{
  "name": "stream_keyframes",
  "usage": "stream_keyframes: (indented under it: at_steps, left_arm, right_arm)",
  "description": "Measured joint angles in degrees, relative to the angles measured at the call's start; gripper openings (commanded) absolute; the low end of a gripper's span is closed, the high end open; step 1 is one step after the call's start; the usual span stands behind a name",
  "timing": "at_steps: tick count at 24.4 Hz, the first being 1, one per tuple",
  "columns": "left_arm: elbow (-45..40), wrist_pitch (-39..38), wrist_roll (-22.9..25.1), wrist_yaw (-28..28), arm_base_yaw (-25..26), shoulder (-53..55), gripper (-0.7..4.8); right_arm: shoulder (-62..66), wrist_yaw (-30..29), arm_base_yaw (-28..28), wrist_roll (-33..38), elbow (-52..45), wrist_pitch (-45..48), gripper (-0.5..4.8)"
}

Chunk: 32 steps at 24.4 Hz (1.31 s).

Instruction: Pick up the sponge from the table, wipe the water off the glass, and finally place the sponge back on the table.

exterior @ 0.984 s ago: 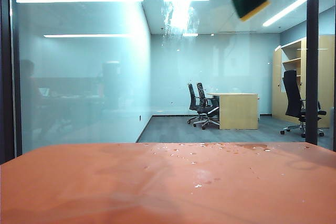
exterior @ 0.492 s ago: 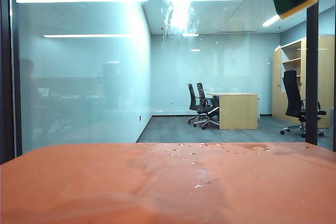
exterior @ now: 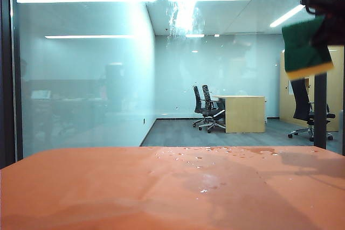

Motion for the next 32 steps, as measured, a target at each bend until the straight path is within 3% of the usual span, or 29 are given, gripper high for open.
stream_keyframes:
  at_steps: [9,19,25,32]
  left_arm:
    - [0.0,0.0,0.0,0.0,0.0,0.0,0.65]
    - [0.0,0.0,-1.07,0.0,0.0,0.0,0.65]
    - [0.0,0.0,-1.07,0.13,0.0,0.0,0.65]
    - [0.0,0.0,-1.07,0.13,0.0,0.0,0.65]
  right_arm:
    - [0.0,-6.03,0.83,8.37,-10.05,6.82,-0.09]
    - [4.02,-8.87,8.07,15.47,-13.75,12.63,-0.09]
    - [12.81,-10.56,11.06,21.57,-13.68,15.28,-0.09]
    - [26.43,-14.27,14.82,28.89,-13.25,27.43,-0.09]
